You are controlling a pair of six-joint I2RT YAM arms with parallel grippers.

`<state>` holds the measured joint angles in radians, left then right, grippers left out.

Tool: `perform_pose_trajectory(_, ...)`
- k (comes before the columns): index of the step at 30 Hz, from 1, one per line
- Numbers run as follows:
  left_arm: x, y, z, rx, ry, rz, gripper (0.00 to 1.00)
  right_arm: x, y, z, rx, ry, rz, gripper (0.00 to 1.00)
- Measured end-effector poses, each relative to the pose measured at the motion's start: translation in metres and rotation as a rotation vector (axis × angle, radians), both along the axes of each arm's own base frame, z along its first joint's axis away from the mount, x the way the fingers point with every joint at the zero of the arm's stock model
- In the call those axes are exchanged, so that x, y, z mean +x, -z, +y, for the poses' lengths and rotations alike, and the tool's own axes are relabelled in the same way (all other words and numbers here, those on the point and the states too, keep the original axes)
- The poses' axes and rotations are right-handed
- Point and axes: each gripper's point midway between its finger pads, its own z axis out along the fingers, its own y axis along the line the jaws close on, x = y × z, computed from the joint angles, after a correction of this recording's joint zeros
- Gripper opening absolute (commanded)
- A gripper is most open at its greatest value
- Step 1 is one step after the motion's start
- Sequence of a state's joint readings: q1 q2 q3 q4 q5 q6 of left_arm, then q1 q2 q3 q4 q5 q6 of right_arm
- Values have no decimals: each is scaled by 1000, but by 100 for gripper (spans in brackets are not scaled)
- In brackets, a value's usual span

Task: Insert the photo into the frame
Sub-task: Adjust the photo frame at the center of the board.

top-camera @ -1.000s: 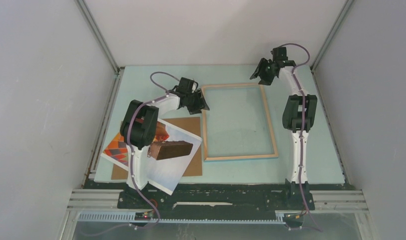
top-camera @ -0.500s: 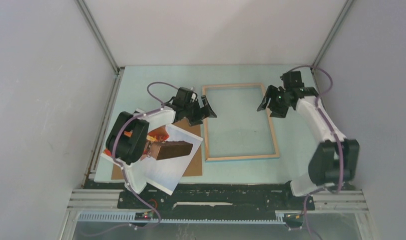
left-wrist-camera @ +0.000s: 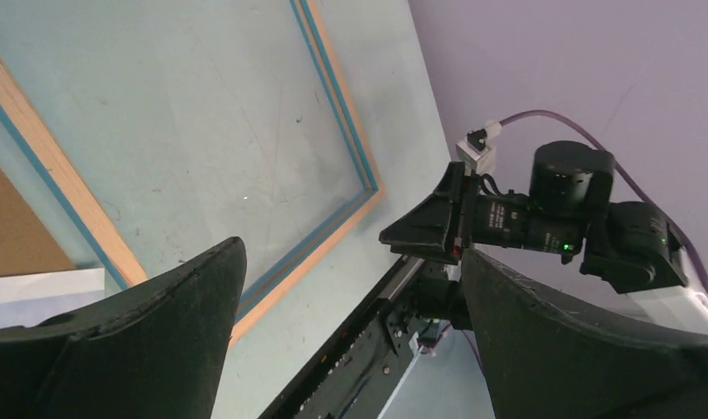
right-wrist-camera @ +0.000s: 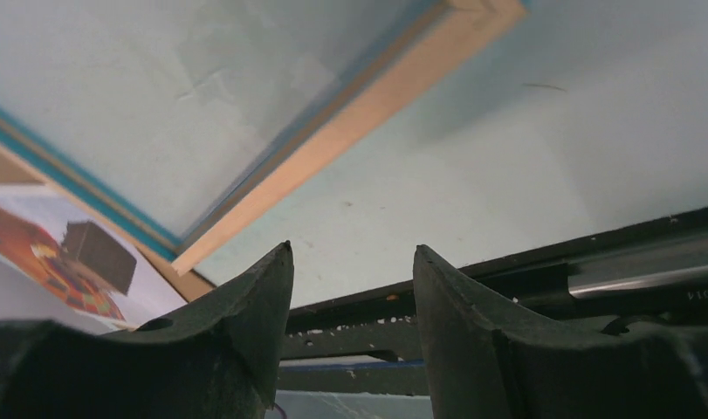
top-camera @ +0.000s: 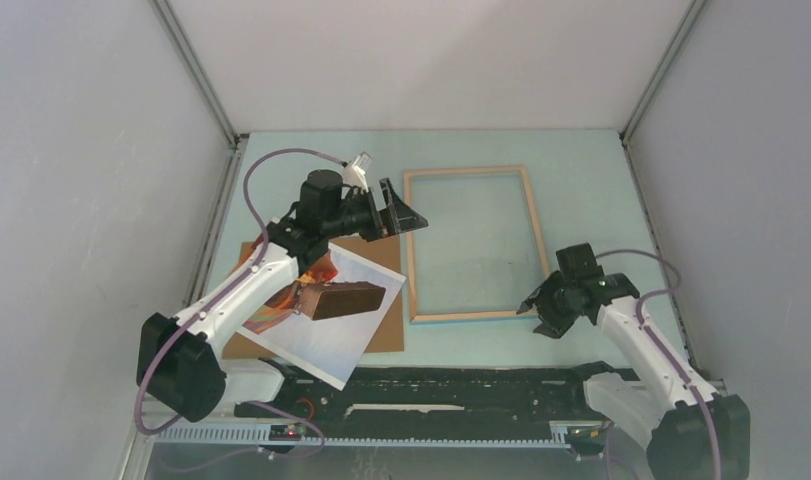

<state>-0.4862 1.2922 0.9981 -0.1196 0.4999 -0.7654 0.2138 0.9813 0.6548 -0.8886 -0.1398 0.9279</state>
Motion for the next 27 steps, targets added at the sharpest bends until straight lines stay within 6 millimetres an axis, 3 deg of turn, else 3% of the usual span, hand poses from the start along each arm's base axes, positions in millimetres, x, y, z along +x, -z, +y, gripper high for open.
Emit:
perform_pose_trajectory(4, -9, -3, 4, 15, 26, -20, 100, -11, 17, -9, 9, 156, 37, 61)
perform_pose_trajectory(10, -20, 6, 9, 60, 59, -4, 100, 8, 24, -16, 9, 271, 26, 59)
perform_pose_trajectory(15, -27, 7, 14, 85, 71, -11, 100, 12, 38, -21, 1, 323, 53, 56)
perform_pose_trajectory(22, -36, 8, 23, 109, 75, -23, 100, 26, 47, -31, -17, 387, 49, 42)
perform_pose_trajectory(27, -38, 10, 26, 115, 71, -17, 100, 31, 55, -40, -33, 422, 64, 19)
